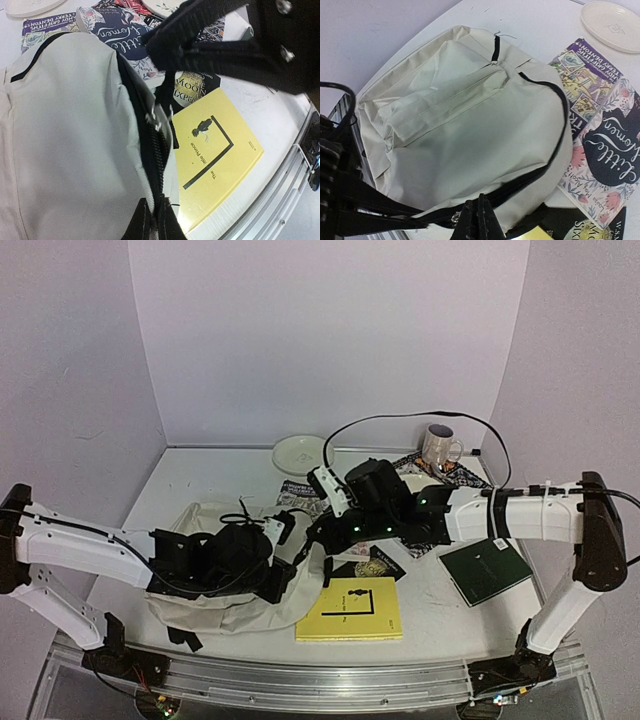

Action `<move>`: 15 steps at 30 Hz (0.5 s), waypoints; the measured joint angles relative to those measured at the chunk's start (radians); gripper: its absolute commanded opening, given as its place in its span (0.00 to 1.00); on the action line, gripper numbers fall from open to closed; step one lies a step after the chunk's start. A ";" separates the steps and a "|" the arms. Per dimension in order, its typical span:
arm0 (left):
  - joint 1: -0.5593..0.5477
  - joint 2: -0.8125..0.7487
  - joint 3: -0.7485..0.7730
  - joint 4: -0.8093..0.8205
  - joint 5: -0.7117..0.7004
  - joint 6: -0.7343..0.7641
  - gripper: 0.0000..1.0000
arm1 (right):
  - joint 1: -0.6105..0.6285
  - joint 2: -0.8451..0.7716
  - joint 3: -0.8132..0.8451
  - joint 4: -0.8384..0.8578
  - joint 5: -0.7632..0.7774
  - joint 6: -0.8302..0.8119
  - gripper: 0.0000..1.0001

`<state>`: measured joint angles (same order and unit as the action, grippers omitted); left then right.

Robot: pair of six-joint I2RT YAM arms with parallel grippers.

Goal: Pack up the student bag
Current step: Hold the student bag at the center of the board, then unzip the largest pocket of the student bag.

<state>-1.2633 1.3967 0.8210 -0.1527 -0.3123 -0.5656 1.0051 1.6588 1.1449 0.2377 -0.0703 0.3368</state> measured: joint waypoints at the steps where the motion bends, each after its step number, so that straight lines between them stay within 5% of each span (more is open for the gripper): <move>1: -0.002 -0.024 -0.018 0.001 0.005 -0.008 0.00 | -0.007 0.000 0.001 -0.001 0.008 -0.003 0.00; 11: -0.026 -0.290 -0.188 -0.004 0.055 -0.131 0.00 | -0.131 0.010 0.056 -0.024 0.028 -0.032 0.00; 15: -0.030 -0.365 -0.233 -0.019 0.060 -0.170 0.12 | -0.139 0.044 0.102 -0.031 -0.013 -0.050 0.00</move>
<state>-1.2932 1.0317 0.5882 -0.1713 -0.2523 -0.7353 0.8665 1.7027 1.2472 0.2068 -0.0835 0.2867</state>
